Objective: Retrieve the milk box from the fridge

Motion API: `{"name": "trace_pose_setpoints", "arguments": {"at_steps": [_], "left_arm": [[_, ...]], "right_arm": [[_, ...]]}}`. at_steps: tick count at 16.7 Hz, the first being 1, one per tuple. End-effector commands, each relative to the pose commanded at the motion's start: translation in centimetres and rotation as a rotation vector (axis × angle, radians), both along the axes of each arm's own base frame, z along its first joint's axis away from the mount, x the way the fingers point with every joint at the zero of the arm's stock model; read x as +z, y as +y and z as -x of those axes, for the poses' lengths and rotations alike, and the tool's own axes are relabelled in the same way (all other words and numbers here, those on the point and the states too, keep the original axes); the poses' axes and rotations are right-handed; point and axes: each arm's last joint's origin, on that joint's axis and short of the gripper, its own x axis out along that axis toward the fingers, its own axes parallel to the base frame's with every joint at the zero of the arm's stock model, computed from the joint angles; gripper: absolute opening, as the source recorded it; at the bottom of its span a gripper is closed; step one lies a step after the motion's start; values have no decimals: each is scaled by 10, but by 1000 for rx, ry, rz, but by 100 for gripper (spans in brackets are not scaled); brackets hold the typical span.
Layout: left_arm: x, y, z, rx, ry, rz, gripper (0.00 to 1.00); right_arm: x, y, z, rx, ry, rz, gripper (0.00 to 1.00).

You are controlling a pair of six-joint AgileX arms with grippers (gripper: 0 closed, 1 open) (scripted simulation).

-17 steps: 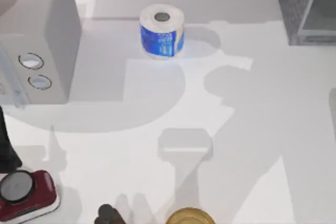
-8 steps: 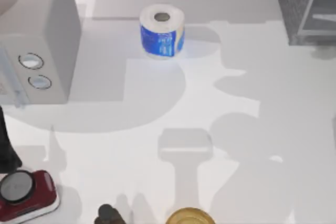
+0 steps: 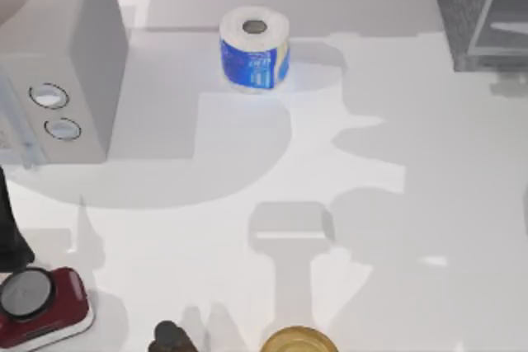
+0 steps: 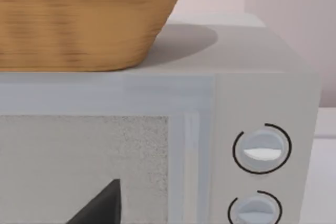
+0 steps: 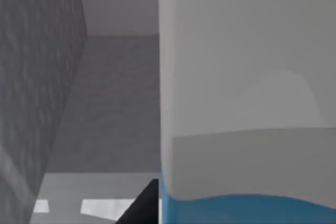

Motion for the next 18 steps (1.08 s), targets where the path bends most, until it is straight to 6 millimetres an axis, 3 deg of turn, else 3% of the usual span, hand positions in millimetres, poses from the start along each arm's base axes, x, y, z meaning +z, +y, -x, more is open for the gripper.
{"name": "trace_pose_setpoints", "arguments": {"at_steps": [4,7,10,14,18], "left_arm": [[0,0,0,0,0,0,100],[0,0,0,0,0,0,100],[0,0,0,0,0,0,100],[0,0,0,0,0,0,100],[0,0,0,0,0,0,100]], "right_arm": [[25,18,36,18,-39,3,0],[45,34,82,33,-91,11,0],[52,49,136,43,-152,20,0],[35,61,201,43,-230,26,0],[-1,66,242,28,-286,20,0]]}}
